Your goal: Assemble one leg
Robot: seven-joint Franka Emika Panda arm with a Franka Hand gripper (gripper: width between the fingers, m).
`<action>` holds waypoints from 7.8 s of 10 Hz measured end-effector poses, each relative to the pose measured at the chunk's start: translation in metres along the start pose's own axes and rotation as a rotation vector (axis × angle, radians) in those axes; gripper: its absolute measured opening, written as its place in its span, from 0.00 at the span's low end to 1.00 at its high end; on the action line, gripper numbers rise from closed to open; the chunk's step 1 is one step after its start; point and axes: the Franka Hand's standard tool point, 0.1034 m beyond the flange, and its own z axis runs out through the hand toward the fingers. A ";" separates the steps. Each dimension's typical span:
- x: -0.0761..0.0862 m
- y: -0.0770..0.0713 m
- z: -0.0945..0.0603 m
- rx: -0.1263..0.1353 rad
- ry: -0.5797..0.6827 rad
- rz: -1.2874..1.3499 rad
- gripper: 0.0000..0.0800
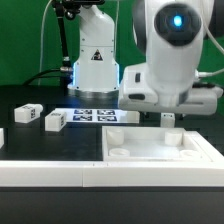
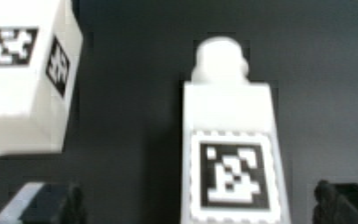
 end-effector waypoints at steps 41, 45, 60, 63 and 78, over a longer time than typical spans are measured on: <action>0.021 -0.022 -0.189 0.000 1.222 -0.316 0.37; 0.049 -0.025 -0.216 -0.095 1.178 -0.442 0.37; 0.087 -0.032 -0.223 -0.107 1.398 -0.462 0.37; 0.082 -0.030 -0.222 -0.109 1.399 -0.463 0.37; 0.091 -0.032 -0.201 -0.112 1.433 -0.470 0.67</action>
Offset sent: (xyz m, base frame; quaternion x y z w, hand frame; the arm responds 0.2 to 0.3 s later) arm 0.0040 0.0052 -0.0095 -0.0059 0.0063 0.0119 0.9999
